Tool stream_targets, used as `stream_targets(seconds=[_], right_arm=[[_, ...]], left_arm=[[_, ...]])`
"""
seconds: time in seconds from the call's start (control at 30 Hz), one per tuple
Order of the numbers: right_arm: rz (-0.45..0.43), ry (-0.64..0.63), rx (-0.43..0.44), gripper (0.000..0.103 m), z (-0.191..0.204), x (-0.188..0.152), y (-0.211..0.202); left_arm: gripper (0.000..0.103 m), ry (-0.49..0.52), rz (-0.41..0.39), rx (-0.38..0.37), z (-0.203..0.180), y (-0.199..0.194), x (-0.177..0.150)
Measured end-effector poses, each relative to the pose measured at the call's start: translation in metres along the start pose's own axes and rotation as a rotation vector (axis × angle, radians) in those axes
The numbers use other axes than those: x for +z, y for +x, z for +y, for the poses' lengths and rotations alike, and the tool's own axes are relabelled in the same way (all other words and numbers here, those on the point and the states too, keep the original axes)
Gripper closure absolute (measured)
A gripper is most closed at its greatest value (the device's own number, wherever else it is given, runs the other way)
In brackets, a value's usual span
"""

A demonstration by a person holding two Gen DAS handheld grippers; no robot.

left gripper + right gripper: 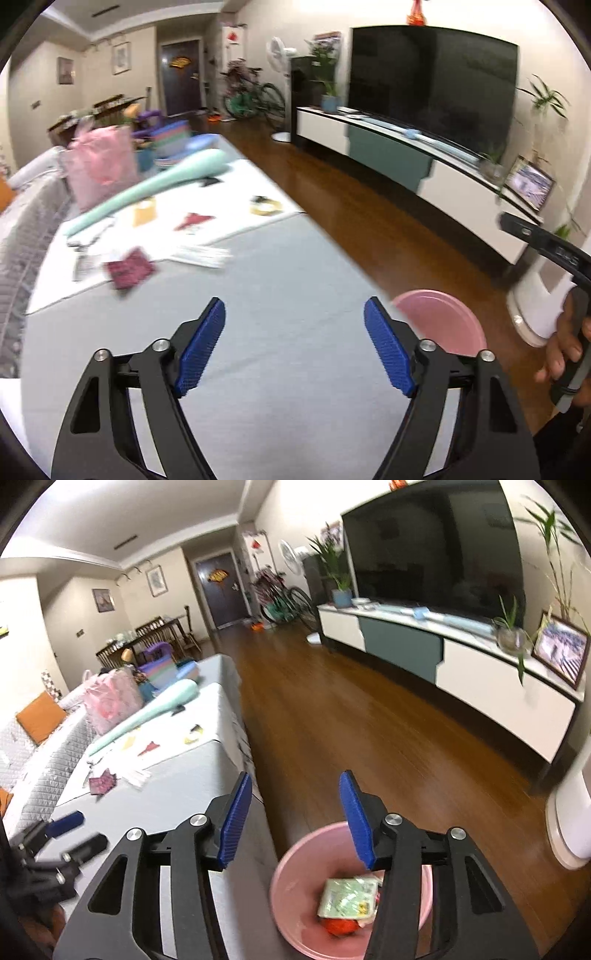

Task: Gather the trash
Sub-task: 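Grasp the pink-black paper with the left tool while the right tool grasps the clear plastic tubes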

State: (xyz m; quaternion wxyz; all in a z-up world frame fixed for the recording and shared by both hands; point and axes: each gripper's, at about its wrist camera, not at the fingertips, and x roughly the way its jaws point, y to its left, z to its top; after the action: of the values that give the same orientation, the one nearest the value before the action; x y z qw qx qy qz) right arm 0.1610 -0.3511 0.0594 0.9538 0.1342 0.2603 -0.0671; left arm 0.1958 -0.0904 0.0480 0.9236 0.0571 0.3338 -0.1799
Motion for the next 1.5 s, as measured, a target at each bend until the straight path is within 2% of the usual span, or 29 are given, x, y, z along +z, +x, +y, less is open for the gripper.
stream_targets(seconds=[0.13,0.33,0.43,0.6,0.73,0.83,0.93,1.0,1.07,1.23,1.27,1.33,1.5], right_arm=[[-0.033,-0.033,0.032,0.067,0.035,-0.002,0.003],[-0.016,-0.061,0.133,0.08,0.089,-0.002,0.025],[0.021,-0.108,0.177,0.087,0.126,-0.004,0.045],[0.095,-0.164,0.229,0.102,0.18,-0.011,0.079],[0.146,-0.186,0.244,0.102,0.21,-0.015,0.117],[0.202,-0.208,0.269,0.097,0.227,-0.019,0.147],[0.213,-0.248,0.274,0.097,0.242,-0.02,0.167],[0.243,-0.265,0.286,0.092,0.252,-0.021,0.182],[0.263,-0.289,0.289,0.075,0.26,-0.023,0.193],[0.32,-0.326,0.27,0.068,0.275,-0.029,0.223],[0.331,-0.33,0.264,0.068,0.276,-0.03,0.228],[0.348,-0.347,0.255,0.068,0.28,-0.034,0.235],[0.365,-0.355,0.227,0.068,0.285,-0.034,0.246]], left_arm=[[0.038,-0.041,-0.022,0.067,0.056,-0.001,0.003],[0.05,-0.172,-0.033,0.143,0.132,0.017,0.001],[0.058,-0.237,-0.015,0.157,0.165,0.029,-0.004],[0.066,-0.305,-0.002,0.17,0.199,0.052,-0.005],[0.066,-0.344,0.016,0.152,0.215,0.071,-0.005],[0.066,-0.36,0.029,0.129,0.218,0.083,-0.004],[0.066,-0.367,0.051,0.119,0.218,0.096,-0.003],[0.066,-0.375,0.067,0.119,0.218,0.105,-0.003],[0.066,-0.388,0.082,0.124,0.219,0.112,-0.003],[0.066,-0.409,0.107,0.159,0.222,0.124,-0.001],[0.067,-0.412,0.11,0.164,0.222,0.126,-0.001],[0.076,-0.416,0.12,0.155,0.224,0.13,-0.001],[0.082,-0.413,0.124,0.157,0.224,0.135,0.0]])
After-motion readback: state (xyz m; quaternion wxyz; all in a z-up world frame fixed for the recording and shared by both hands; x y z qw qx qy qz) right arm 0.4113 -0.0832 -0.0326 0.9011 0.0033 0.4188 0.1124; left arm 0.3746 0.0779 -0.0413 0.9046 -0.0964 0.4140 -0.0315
